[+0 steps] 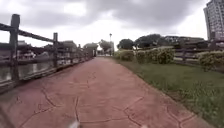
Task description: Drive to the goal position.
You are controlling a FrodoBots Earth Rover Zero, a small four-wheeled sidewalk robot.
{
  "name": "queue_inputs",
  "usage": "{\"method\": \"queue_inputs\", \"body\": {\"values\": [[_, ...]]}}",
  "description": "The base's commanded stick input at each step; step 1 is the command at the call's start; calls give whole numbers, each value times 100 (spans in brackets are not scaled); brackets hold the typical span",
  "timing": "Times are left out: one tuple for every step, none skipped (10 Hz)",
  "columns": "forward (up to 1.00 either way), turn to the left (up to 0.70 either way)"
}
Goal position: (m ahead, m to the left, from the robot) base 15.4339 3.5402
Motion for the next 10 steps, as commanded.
{"method": "queue_inputs", "body": {"values": [[70,0],[70,0],[70,0],[70,0],[70,0],[70,0],[70,0],[70,0],[70,0],[70,0]]}}
